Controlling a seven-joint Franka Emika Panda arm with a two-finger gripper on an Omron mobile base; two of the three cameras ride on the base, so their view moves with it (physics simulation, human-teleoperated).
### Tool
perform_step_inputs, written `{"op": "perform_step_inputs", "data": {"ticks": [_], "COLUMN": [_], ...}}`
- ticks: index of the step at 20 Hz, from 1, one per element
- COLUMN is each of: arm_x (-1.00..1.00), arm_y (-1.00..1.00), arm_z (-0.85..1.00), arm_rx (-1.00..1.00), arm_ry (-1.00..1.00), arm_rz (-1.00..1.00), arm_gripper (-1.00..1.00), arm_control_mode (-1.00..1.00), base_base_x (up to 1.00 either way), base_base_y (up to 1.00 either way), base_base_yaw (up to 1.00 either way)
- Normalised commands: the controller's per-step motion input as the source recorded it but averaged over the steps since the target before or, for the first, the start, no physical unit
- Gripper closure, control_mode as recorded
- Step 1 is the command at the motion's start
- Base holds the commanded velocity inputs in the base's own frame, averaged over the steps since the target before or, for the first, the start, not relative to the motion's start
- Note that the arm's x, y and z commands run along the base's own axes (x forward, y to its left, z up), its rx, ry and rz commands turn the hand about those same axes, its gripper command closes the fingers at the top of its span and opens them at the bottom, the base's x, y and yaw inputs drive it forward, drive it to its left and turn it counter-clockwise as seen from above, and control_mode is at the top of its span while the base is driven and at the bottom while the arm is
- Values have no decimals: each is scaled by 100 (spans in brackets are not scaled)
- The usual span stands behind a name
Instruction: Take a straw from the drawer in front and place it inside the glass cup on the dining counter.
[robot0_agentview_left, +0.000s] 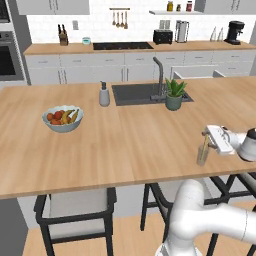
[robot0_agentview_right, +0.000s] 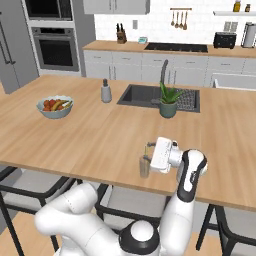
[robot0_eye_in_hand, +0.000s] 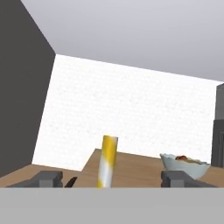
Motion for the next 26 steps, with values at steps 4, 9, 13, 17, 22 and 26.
{"op": "perform_step_inputs", "data": {"ticks": [4,9,13,17,22,26], "arm_x": [-19,-19,-28,-48,-79,-78], "arm_y": [0,0,0,0,23,56], "arm_z": [12,51,67,75,56,24], "arm_rx": [0,-5,-20,-32,-59,-70], "arm_ry": [-10,-20,-25,-34,-58,-55], "arm_rz": [0,0,-5,-9,-4,0], "arm_gripper": [-100,-100,-100,-100,-100,-100], "arm_control_mode": [-100,-100,-100,-100,-100,-100], "base_base_x": [0,0,0,0,0,0], "base_base_y": [0,0,0,0,0,0], "base_base_yaw": [0,0,0,0,0,0]}}
